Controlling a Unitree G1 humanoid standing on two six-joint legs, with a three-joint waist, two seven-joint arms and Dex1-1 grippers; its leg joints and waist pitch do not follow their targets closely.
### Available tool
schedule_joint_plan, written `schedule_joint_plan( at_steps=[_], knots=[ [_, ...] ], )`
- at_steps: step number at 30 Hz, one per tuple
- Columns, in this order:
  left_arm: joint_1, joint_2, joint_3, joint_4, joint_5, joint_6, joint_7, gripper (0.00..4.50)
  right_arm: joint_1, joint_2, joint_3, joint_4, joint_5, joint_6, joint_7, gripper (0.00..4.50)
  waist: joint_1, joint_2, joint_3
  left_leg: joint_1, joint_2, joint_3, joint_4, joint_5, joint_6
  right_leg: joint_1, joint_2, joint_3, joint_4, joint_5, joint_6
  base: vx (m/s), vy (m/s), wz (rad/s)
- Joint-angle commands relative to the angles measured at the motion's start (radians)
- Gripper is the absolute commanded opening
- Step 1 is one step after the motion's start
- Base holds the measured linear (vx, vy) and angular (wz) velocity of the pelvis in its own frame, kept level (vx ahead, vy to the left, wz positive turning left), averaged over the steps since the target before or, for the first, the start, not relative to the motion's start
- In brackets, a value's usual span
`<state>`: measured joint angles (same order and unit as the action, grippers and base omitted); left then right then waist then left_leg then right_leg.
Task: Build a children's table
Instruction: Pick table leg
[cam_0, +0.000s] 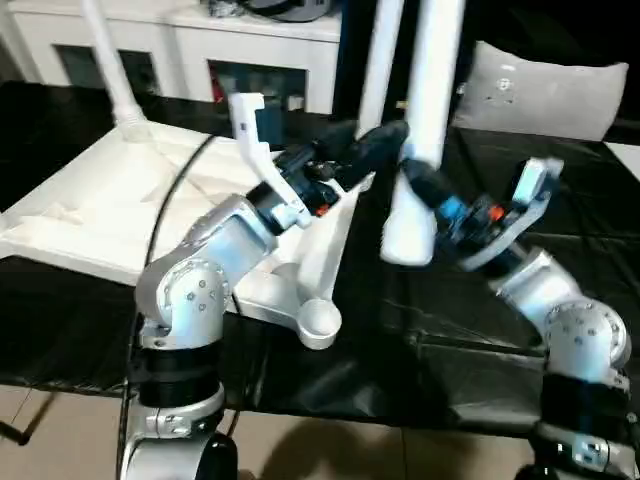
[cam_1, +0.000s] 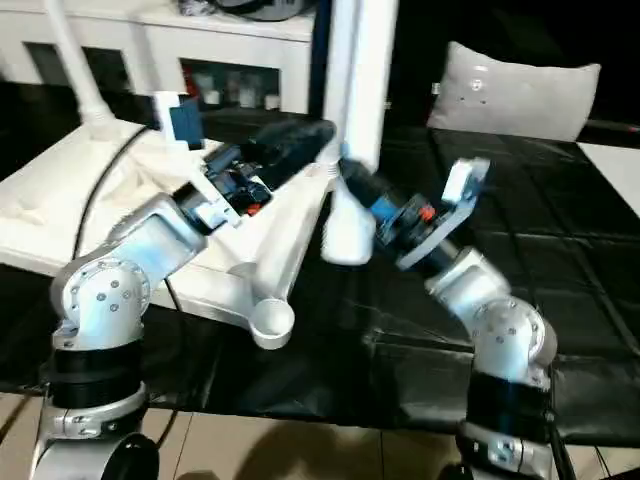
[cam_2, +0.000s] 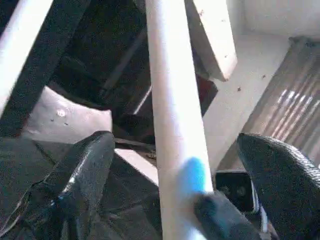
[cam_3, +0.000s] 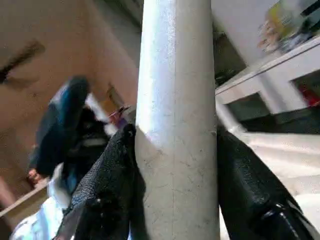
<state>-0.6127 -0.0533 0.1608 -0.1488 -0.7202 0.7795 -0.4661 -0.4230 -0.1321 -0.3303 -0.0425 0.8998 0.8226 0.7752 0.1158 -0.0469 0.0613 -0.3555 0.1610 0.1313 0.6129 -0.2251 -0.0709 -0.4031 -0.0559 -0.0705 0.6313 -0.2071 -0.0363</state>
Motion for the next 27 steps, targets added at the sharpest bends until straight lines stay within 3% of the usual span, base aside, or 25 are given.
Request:
schedule_joint_plan(
  at_steps=[1, 5, 6, 8, 11, 12, 13, 16, 19, 22, 23, 25, 27],
  knots=[
    [-0.028, 0.001, -0.001, 0.014, -0.017, 0.009, 0.002, 4.5, 0.008, -0.017, 0.029, -0.041, 0.006, 0.007, 0.034, 1.87, 0.005, -0.01, -0.067, -0.01, 0.053, -0.004, -0.068, 0.062, 0.069, 0.071, -0.089, 0.055, -0.078, -0.106, -0.143, 0.0, 0.0, 0.0],
    [-0.038, 0.023, -0.027, 0.042, 0.022, -0.02, -0.002, 4.5, 0.012, -0.032, 0.077, -0.032, -0.062, -0.031, 0.037, 1.87, 0.002, -0.01, -0.066, -0.01, 0.054, -0.004, -0.069, 0.066, 0.062, 0.071, -0.091, 0.056, -0.077, -0.088, -0.139, 0.0, 0.0, 0.0],
    [-0.053, 0.034, -0.052, 0.071, 0.085, -0.058, 0.016, 4.5, 0.01, -0.038, 0.109, -0.022, -0.116, -0.08, 0.029, 1.87, 0.004, -0.011, -0.066, -0.009, 0.054, -0.004, -0.069, 0.064, 0.062, 0.071, -0.09, 0.056, -0.079, -0.093, -0.136, 0.0, 0.0, 0.0],
    [-0.07, 0.05, -0.085, 0.103, 0.177, -0.125, 0.045, 4.5, 0.01, -0.038, 0.178, -0.014, -0.214, -0.161, 0.01, 1.87, 0.005, -0.014, -0.065, -0.009, 0.055, -0.005, -0.071, 0.047, 0.05, 0.07, -0.092, 0.057, -0.084, -0.142, -0.094, 0.0, 0.0, 0.0],
    [-0.075, 0.065, -0.102, 0.115, 0.215, -0.15, 0.06, 4.5, 0.008, -0.032, 0.224, -0.005, -0.278, -0.221, -0.011, 1.87, 0.001, -0.016, -0.065, -0.009, 0.056, -0.005, -0.074, 0.045, 0.03, 0.07, -0.093, 0.057, -0.082, -0.148, -0.084, 0.0, 0.0, 0.0],
    [-0.081, 0.066, -0.097, 0.134, 0.229, -0.171, 0.085, 4.5, 0.002, -0.011, 0.245, 0.012, -0.327, -0.287, -0.045, 1.87, 0.001, -0.003, -0.066, -0.005, 0.056, -0.006, -0.073, 0.047, 0.026, 0.068, -0.094, 0.058, -0.079, -0.133, -0.092, 0.0, 0.0, 0.0],
    [-0.085, 0.062, -0.087, 0.146, 0.234, -0.182, 0.107, 4.5, -0.003, -0.001, 0.258, 0.023, -0.363, -0.327, -0.071, 1.87, -0.004, -0.01, -0.066, -0.007, 0.057, -0.005, -0.072, 0.044, 0.023, 0.066, -0.093, 0.058, -0.079, -0.111, -0.103, 0.0, 0.0, 0.0],
    [-0.094, 0.041, -0.068, 0.173, 0.249, -0.218, 0.156, 4.2, -0.01, 0.01, 0.288, 0.052, -0.454, -0.414, -0.127, 1.87, -0.004, 0.001, -0.069, -0.006, 0.056, -0.006, -0.071, 0.056, 0.012, 0.071, -0.092, 0.059, -0.071, -0.037, -0.137, 0.0, 0.0, 0.0],
    [-0.103, -0.022, -0.059, 0.206, 0.287, -0.299, 0.226, 4.09, -0.013, 0.016, 0.311, 0.108, -0.557, -0.53, -0.198, 1.87, -0.005, -0.005, -0.069, -0.007, 0.055, -0.004, -0.07, 0.053, 0.02, 0.075, -0.093, 0.06, -0.07, 0.004, -0.159, 0.0, 0.0, 0.0],
    [-0.093, -0.037, -0.082, 0.201, 0.309, -0.314, 0.237, 3.73, -0.014, 0.019, 0.322, 0.121, -0.58, -0.571, -0.206, 1.87, -0.003, -0.007, -0.069, -0.008, 0.058, -0.005, -0.07, 0.046, 0.037, 0.077, -0.095, 0.06, -0.068, 0.006, -0.165, 0.0, 0.0, 0.0],
    [-0.087, -0.043, -0.094, 0.198, 0.315, -0.321, 0.244, 3.72, -0.013, 0.021, 0.334, 0.128, -0.597, -0.598, -0.204, 1.87, -0.004, -0.014, -0.069, -0.008, 0.058, -0.003, -0.069, 0.046, 0.046, 0.077, -0.094, 0.06, -0.067, 0.008, -0.165, 0.0, 0.0, 0.0],
    [-0.077, -0.057, -0.106, 0.194, 0.316, -0.332, 0.255, 3.64, -0.01, 0.03, 0.345, 0.137, -0.609, -0.628, -0.205, 1.87, -0.004, -0.005, -0.068, -0.006, 0.058, -0.003, -0.069, 0.042, 0.057, 0.075, -0.095, 0.061, -0.068, 0.0, -0.167, 0.0, 0.0, 0.0],
    [-0.079, -0.064, -0.109, 0.203, 0.32, -0.342, 0.258, 3.36, -0.01, 0.036, 0.348, 0.148, -0.616, -0.647, -0.212, 1.87, -0.008, -0.006, -0.068, -0.007, 0.06, -0.004, -0.069, 0.035, 0.064, 0.074, -0.094, 0.061, -0.069, -0.001, -0.173, 0.0, 0.0, 0.0]
  ],
)
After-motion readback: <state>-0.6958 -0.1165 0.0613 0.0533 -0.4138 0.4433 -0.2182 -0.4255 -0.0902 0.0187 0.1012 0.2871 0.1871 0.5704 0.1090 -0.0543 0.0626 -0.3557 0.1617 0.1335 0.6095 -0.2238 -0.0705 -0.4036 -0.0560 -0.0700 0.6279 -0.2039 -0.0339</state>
